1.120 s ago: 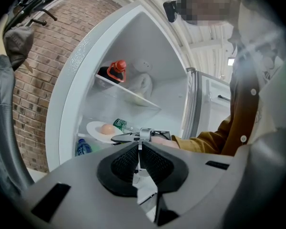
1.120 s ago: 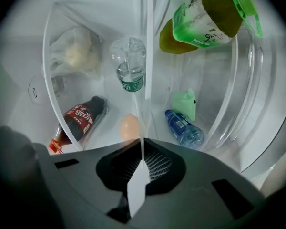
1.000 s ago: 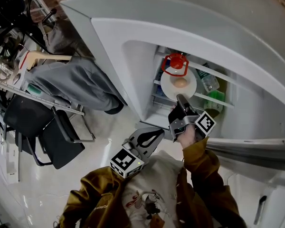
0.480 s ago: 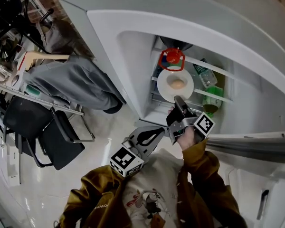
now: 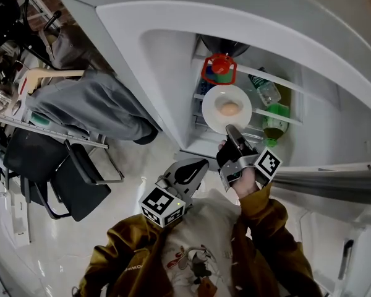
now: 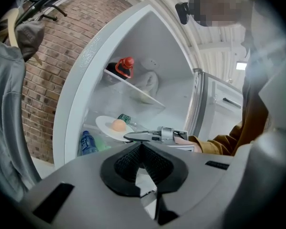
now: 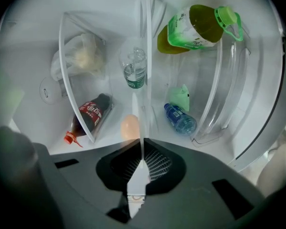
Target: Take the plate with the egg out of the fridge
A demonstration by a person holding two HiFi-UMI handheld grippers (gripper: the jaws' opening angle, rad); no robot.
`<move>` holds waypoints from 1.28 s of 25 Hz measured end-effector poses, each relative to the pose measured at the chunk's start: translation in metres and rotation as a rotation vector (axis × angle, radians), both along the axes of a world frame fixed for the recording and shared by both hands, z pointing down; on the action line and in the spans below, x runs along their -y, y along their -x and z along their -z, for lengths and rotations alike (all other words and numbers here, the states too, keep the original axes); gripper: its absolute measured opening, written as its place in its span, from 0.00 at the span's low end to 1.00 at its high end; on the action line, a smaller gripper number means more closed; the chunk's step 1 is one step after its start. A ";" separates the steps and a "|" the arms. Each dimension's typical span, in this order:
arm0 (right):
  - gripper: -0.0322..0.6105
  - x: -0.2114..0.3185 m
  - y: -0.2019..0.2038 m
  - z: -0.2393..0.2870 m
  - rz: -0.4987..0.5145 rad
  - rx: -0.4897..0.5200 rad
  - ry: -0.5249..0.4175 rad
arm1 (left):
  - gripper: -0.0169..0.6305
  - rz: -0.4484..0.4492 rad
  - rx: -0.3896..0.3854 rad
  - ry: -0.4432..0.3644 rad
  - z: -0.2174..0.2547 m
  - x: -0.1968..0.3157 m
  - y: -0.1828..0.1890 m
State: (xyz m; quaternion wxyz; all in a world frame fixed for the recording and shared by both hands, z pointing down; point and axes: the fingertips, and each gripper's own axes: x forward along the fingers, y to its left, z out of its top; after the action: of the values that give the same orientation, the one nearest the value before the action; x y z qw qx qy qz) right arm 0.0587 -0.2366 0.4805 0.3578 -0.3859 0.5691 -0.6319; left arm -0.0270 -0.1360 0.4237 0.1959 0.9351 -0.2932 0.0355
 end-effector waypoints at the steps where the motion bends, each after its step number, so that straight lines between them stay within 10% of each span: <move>1: 0.08 -0.003 0.000 0.000 0.002 0.002 -0.002 | 0.04 0.005 -0.002 0.005 -0.001 0.000 0.000; 32: 0.08 -0.060 -0.017 0.019 0.023 -0.001 -0.007 | 0.04 0.129 -0.017 0.024 -0.004 0.005 0.004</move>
State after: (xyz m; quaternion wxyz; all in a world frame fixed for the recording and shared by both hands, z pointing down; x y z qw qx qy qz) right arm 0.0762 -0.1762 0.4615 0.3517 -0.3784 0.5757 -0.6338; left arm -0.0307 -0.1411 0.4272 0.2114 0.9121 -0.3508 0.0183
